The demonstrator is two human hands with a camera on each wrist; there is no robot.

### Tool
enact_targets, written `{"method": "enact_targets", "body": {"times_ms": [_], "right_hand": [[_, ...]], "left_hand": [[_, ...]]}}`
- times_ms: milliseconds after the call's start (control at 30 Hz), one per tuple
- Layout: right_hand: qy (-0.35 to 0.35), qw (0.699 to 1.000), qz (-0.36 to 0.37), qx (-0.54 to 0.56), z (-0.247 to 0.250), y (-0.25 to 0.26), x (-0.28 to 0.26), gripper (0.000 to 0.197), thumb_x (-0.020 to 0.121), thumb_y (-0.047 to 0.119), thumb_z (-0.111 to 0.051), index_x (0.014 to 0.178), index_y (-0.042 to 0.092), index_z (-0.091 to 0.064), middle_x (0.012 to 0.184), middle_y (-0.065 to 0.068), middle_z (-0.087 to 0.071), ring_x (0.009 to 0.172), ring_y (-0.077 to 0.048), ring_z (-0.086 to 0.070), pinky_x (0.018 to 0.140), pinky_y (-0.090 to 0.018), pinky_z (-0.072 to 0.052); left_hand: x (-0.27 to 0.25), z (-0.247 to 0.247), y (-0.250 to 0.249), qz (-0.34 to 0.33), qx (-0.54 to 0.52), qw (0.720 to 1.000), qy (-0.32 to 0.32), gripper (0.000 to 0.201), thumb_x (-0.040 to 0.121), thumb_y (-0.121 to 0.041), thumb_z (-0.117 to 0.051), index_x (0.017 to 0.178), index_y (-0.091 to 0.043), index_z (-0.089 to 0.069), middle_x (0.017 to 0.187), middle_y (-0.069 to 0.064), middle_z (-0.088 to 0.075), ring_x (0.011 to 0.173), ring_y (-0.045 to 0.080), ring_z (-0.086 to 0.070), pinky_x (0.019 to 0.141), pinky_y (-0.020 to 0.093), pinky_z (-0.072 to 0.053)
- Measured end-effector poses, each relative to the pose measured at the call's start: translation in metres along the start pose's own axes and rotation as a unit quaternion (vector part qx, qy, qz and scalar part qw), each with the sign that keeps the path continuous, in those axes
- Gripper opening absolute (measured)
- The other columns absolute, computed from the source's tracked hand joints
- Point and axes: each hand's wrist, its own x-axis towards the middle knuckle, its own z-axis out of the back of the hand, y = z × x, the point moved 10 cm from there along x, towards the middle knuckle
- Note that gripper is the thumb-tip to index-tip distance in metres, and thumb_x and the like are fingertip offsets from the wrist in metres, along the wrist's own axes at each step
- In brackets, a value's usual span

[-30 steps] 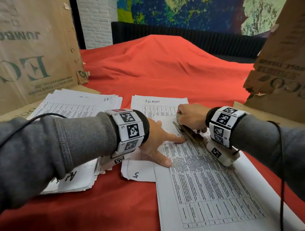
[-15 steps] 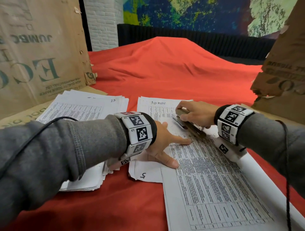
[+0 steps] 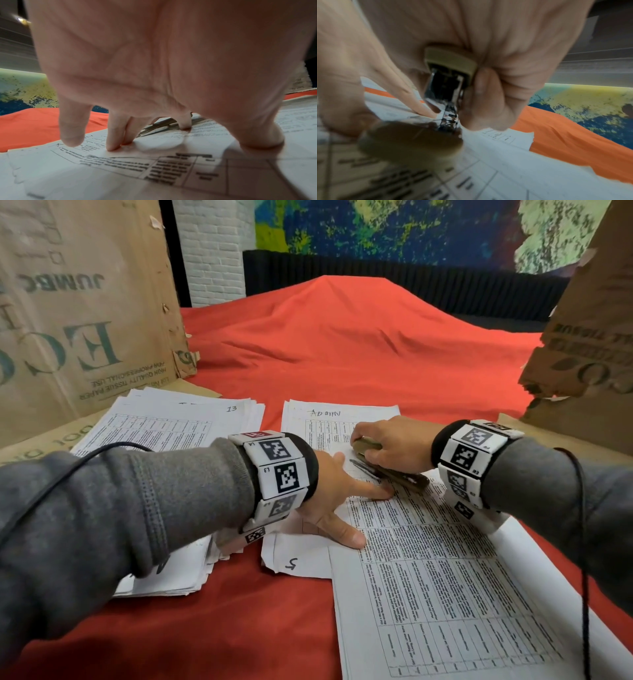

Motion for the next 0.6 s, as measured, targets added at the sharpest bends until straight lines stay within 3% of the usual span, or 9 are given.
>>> {"method": "enact_targets", "body": {"times_ms": [133,267,500,600], "right_hand": [[0.008,1.000,0.000,-0.007,-0.001,0.000,0.005,0.029,0.103,0.030,-0.045,0.131,0.027,-0.053,0.118,-0.007,-0.068,0.102,-0.027,-0.062,0.090,-0.041,-0.053],[0.016,1.000,-0.006,-0.011,-0.002,0.001,0.007,0.026,0.103,0.025,-0.045,0.128,0.021,-0.052,0.113,-0.007,-0.067,0.098,-0.026,-0.059,0.083,-0.036,-0.049],[-0.008,0.998,-0.028,-0.052,-0.003,0.006,0.018,0.018,0.103,0.030,-0.041,0.119,0.021,-0.043,0.101,-0.008,-0.064,0.089,-0.030,-0.063,0.082,-0.047,-0.057],[-0.004,0.999,-0.025,-0.036,-0.002,0.011,0.033,0.026,0.105,0.034,-0.040,0.127,0.021,-0.043,0.105,-0.011,-0.065,0.091,-0.031,-0.063,0.085,-0.048,-0.057]], "left_hand": [[0.001,0.000,-0.001,-0.003,0.005,1.000,0.001,0.094,0.081,-0.090,-0.043,0.153,-0.064,0.011,0.164,0.029,-0.016,0.132,0.043,-0.052,0.100,0.045,-0.045],[0.002,-0.003,0.000,0.000,0.005,1.000,0.016,0.094,0.080,-0.091,-0.041,0.151,-0.065,0.015,0.169,0.028,-0.003,0.137,0.042,-0.051,0.106,0.049,-0.046],[-0.001,-0.003,-0.001,0.006,0.013,0.999,0.040,0.093,0.082,-0.090,-0.040,0.152,-0.064,0.016,0.169,0.028,0.005,0.138,0.043,-0.049,0.110,0.052,-0.044],[-0.002,-0.002,-0.002,0.002,0.002,0.999,0.038,0.093,0.083,-0.088,-0.042,0.151,-0.065,0.017,0.167,0.032,0.003,0.134,0.045,-0.051,0.109,0.052,-0.045]]}}
